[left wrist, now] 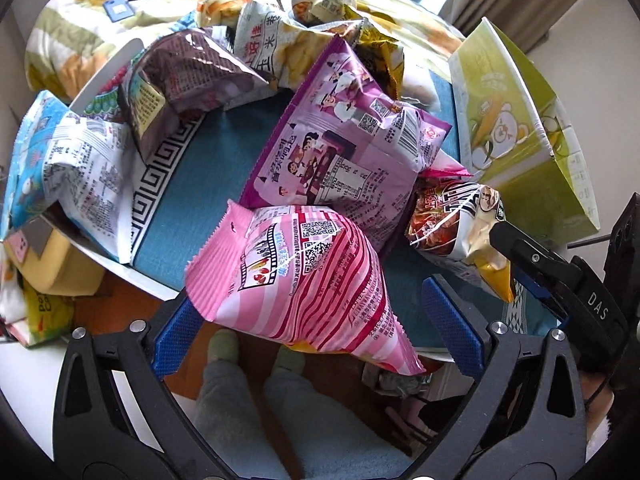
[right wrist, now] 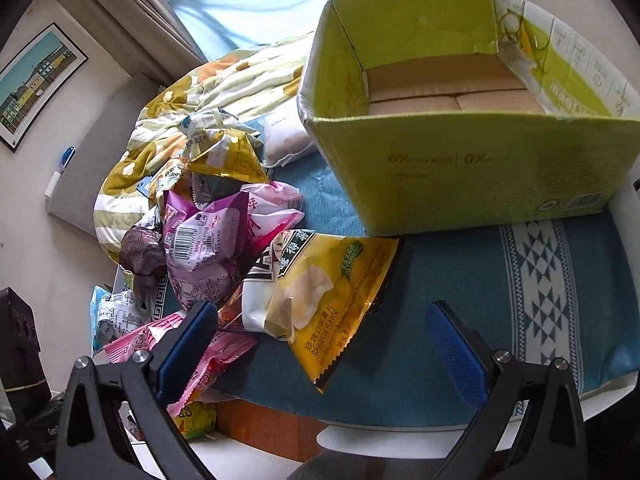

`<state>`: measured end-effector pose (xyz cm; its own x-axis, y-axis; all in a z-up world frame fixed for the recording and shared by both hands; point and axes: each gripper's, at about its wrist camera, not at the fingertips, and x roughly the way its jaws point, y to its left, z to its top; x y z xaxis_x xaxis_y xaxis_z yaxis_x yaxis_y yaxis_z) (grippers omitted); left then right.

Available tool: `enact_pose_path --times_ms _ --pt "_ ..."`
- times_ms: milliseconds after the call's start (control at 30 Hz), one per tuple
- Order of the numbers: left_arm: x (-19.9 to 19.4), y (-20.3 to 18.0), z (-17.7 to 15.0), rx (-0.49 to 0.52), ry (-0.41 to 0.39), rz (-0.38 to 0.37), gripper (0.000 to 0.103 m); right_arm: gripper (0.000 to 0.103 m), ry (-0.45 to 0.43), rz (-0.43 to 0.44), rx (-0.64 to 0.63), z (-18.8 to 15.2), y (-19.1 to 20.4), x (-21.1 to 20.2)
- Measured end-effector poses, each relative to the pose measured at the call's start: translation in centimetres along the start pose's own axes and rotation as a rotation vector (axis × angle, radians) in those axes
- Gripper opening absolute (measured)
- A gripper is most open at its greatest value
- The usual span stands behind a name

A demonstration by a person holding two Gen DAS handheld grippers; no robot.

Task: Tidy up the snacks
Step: 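Grasp the pink striped bag with the left tool while the right tool grasps the yellow barbecue chip bag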

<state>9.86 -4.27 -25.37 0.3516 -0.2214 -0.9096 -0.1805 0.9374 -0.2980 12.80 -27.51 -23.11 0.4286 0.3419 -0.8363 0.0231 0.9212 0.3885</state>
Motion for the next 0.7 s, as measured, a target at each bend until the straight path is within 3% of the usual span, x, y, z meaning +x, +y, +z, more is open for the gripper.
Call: enact_pose_path --times_ms 200,300,600,700 --pt "2.2 -0.1 0.1 -0.003 0.028 0.015 0.085 0.103 0.056 0.038 0.042 0.5 -1.3 3.1" --pt "2.8 0.4 -0.1 -0.018 0.046 -0.006 0.072 0.103 0.071 0.064 0.06 0.6 -1.7 4.1" --pt "2.6 0.5 -0.3 0.003 0.035 -0.018 0.065 0.103 0.057 0.122 0.05 1.4 -1.7 5.1" --pt "2.5 0.5 -0.3 0.017 0.032 -0.016 0.065 0.093 0.059 0.125 0.045 1.3 -1.9 5.2"
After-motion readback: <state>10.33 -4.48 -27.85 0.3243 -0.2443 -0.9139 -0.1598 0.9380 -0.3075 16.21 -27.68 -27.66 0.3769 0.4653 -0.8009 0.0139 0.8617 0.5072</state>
